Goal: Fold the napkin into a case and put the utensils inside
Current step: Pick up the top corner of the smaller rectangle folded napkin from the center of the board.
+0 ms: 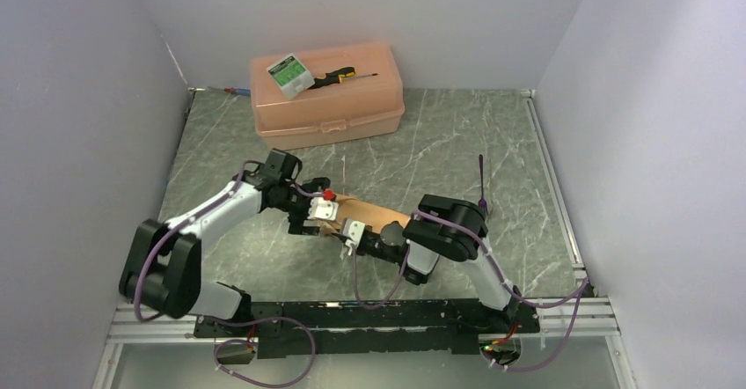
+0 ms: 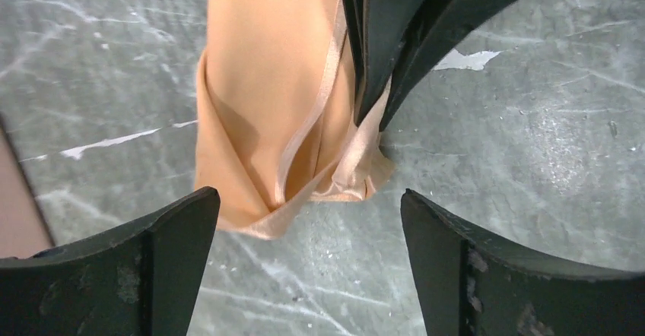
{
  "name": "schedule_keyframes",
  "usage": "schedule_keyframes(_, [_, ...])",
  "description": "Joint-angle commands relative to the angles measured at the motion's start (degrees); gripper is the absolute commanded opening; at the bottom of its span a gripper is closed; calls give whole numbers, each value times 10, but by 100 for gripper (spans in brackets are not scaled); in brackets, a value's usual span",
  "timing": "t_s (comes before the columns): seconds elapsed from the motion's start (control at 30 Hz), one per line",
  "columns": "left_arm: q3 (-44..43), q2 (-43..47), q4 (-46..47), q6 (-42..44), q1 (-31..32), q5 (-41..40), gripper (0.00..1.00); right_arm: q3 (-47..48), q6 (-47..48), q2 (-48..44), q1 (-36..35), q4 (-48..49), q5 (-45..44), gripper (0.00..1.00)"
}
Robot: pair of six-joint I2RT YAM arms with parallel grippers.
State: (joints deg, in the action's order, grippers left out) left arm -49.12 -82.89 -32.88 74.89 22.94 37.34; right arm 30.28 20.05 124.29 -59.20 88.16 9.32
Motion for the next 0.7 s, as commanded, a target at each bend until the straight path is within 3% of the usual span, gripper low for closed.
schedule_keyframes(0.0, [41,81,7,12,-10,47,95,-7,-49,20,17,98,-4,0])
schedule_keyframes(0.2, [109,121,51,127,-10,39,95,-7,-91,9,35,99,22,0])
schedule_keyframes(0.33, [178,126,140,213,-10,24,95,-8,-128,4,55,100,55,0])
schedule_keyframes(0.5, [241,102,342,235,-9,10,95,-3,-152,7,64,100,80,0])
schedule_keyframes(0.67, [261,70,437,236,-7,3,95,0,-167,11,72,100,104,0])
